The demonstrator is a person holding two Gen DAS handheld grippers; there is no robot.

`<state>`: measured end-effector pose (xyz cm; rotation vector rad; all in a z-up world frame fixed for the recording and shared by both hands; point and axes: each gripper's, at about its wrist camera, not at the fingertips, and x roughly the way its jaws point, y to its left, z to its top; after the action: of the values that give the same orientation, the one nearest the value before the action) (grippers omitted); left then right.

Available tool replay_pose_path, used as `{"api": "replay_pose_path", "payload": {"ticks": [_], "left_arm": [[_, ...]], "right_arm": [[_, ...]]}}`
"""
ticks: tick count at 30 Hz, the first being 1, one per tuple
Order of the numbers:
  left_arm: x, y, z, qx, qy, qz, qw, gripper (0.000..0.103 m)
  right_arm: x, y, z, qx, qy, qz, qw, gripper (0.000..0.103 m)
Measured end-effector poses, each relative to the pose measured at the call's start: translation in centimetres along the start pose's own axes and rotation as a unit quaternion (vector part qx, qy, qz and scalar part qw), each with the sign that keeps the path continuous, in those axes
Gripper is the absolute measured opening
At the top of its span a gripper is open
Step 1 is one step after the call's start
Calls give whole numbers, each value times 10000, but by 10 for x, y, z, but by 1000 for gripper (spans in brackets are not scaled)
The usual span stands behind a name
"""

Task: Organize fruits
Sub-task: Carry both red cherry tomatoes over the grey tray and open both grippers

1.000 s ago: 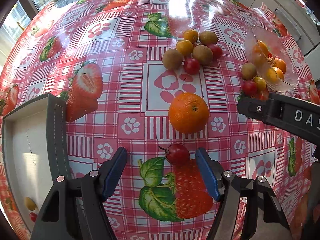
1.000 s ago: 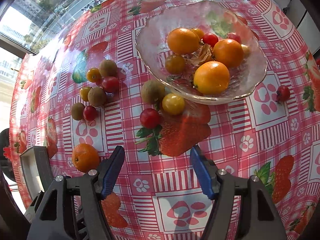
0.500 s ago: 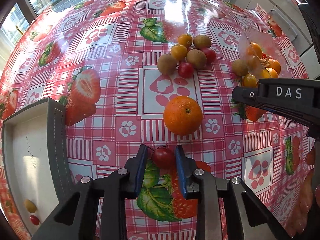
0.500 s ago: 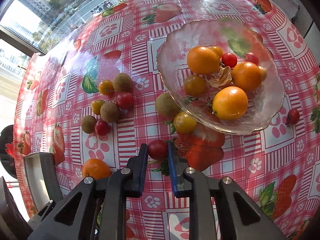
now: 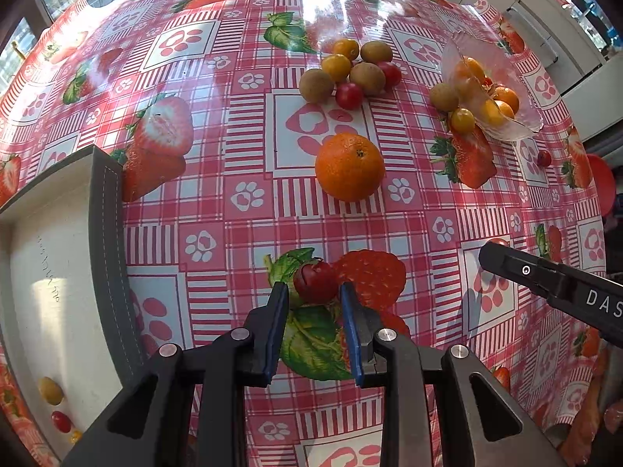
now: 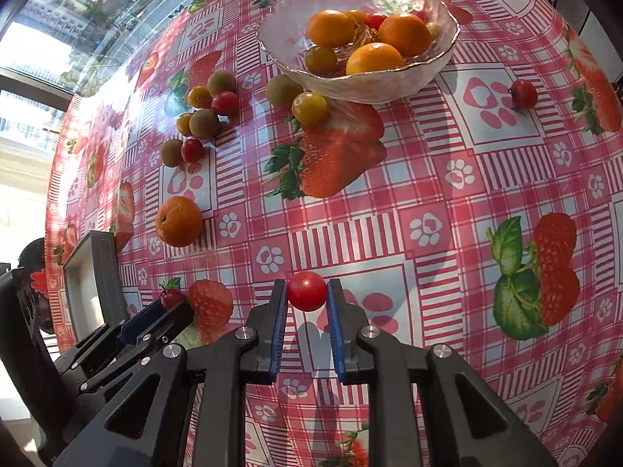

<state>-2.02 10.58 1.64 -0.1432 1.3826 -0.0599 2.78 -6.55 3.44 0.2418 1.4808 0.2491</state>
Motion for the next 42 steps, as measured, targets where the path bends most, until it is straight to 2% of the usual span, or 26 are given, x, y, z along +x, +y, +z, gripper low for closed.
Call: {"api": "replay_pose_path", "payload": {"ticks": [4, 9, 19, 30, 33, 42], "left_arm": [[-4, 5, -10, 25, -13, 89, 10000, 30], [-3, 14, -3, -22, -65, 54, 10000, 30], [2, 4, 12, -14, -46, 98, 9999, 30], [8, -24, 33, 197, -172, 371, 9990, 30], [8, -35, 30, 191, -110, 158, 9996, 24], [-12, -36, 18, 267, -182, -90, 9994, 24]], "right_arm": [[-3, -3, -13, -17, 98, -26, 9999, 22], [-4, -6, -23, 49, 152, -76, 9998, 22], [-8, -8, -25, 86, 139, -64, 9998, 22], [-8, -14, -28, 166, 169, -61, 9997, 22], [-10, -16, -29, 201, 149, -53, 9997, 22], [-17, -15, -33, 181, 127, -31, 9997, 22]]}}
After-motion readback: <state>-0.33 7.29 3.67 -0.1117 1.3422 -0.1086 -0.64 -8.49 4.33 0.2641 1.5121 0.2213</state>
